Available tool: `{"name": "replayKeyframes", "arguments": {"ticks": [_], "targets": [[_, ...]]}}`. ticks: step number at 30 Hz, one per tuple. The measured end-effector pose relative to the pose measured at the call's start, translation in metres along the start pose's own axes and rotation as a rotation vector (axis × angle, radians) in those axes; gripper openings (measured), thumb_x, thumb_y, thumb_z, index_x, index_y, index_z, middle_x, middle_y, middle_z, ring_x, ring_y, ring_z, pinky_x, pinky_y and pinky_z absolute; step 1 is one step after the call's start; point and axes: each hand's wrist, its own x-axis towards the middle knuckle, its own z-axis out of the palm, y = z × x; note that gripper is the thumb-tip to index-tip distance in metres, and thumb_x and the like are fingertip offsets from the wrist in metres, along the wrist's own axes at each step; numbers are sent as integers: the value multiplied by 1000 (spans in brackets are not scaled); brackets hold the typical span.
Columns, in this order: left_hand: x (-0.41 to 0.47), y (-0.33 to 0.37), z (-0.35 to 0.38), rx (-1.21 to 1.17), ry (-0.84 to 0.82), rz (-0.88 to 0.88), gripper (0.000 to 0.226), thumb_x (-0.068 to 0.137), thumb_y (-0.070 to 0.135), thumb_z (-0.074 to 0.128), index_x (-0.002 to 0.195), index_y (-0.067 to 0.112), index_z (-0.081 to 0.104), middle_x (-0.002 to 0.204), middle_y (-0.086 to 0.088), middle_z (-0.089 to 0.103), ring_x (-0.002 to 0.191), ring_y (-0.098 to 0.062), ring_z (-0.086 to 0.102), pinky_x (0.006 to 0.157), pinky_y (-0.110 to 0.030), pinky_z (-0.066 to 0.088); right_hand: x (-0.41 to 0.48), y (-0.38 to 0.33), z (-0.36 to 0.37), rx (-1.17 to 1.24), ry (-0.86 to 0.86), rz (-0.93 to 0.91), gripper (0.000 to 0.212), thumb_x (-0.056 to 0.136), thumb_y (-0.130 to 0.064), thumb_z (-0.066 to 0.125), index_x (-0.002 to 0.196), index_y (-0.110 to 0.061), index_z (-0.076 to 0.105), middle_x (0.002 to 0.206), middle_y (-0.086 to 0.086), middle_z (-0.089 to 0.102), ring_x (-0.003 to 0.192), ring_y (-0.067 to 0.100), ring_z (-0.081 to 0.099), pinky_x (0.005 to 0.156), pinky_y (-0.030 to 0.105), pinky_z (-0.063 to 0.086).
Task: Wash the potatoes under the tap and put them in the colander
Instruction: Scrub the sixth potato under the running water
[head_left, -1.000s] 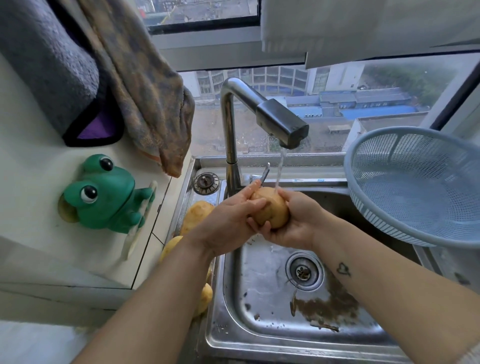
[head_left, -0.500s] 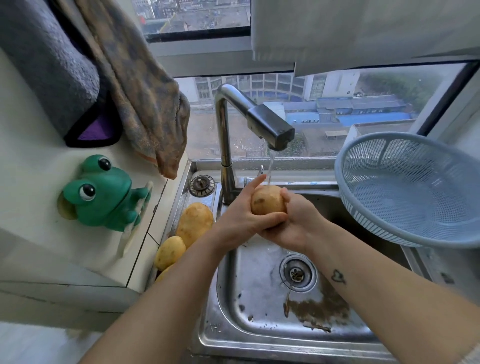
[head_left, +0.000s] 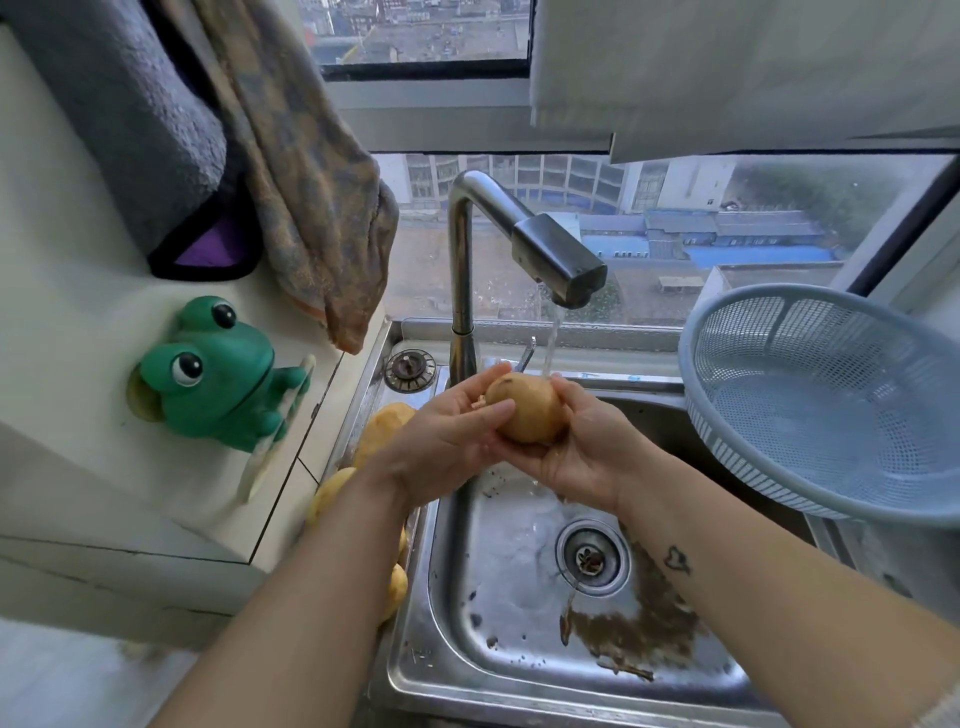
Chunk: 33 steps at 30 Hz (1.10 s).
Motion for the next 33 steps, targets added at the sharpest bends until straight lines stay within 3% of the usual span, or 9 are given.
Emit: {"name": "replayKeyframes", "arguments": {"ticks": [4, 9, 12, 16, 19, 24, 27, 31, 33], "targets": [[16, -23, 24, -74, 170, 169, 46, 78, 12, 67, 122, 17, 53, 114, -14, 62, 97, -23, 67, 79, -30, 58, 10, 7, -11, -104, 129, -266, 49, 96, -34, 56, 136, -10, 40, 130, 27, 51, 100, 39, 63, 59, 49, 59], [28, -41, 46, 202, 545, 307, 36, 69, 43, 70, 103, 32, 63, 110, -8, 66, 100, -20, 67, 81, -30, 57, 2, 9, -13, -123, 201, -418, 53, 91, -22, 63, 132, -18, 29, 121, 18, 49, 103, 38, 62, 62, 45, 59], [36, -36, 52, -58, 707, 214, 23, 89, 44, 60, 97, 24, 67, 108, -14, 68, 95, -27, 66, 83, -44, 57, -4, 7, -19, -314, 145, -458, 51, 88, -19, 66, 123, -24, 30, 119, 13, 49, 102, 33, 63, 66, 39, 61], [31, -28, 37, -297, 596, -120, 27, 98, 38, 44, 99, 20, 64, 95, -11, 66, 83, -26, 64, 68, -41, 53, -12, -8, -45, -953, 75, -511, 68, 72, -30, 82, 127, -28, 42, 119, 8, 54, 104, 23, 63, 87, 37, 57], [15, -33, 24, -371, 447, -356, 41, 95, 41, 48, 115, 8, 60, 104, -19, 63, 91, -32, 63, 70, -46, 57, -16, -18, -52, -1282, -44, -545, 65, 70, -13, 86, 123, -29, 51, 112, 0, 59, 103, 19, 62, 89, 33, 55], [1, -42, 19, -388, 498, -272, 41, 98, 35, 50, 123, 2, 52, 113, -24, 58, 92, -32, 61, 56, -36, 58, -12, -11, -55, -1501, -88, -521, 64, 72, -18, 84, 124, -32, 49, 113, -12, 57, 103, 8, 60, 90, 26, 52], [-6, -45, 17, -208, 517, -234, 37, 102, 35, 41, 121, 7, 55, 124, -24, 57, 106, -34, 60, 65, -40, 58, -13, -5, -53, -1525, -76, -455, 65, 72, -31, 84, 128, -34, 50, 110, -13, 61, 98, 5, 63, 87, 24, 54], [-28, -47, 18, -78, 424, -218, 34, 103, 35, 38, 123, 17, 60, 131, -19, 50, 117, -33, 56, 80, -47, 58, -18, -10, -54, -1606, -79, -308, 53, 67, -40, 86, 113, -29, 62, 99, -7, 71, 90, 6, 67, 85, 26, 55], [-38, -53, 18, 220, 373, -285, 34, 103, 40, 39, 129, 24, 53, 136, -10, 47, 119, -26, 52, 91, -50, 54, -17, -6, -58, -1661, -74, -166, 42, 70, -45, 82, 104, -26, 66, 92, -6, 72, 86, 11, 68, 83, 28, 56]]}}
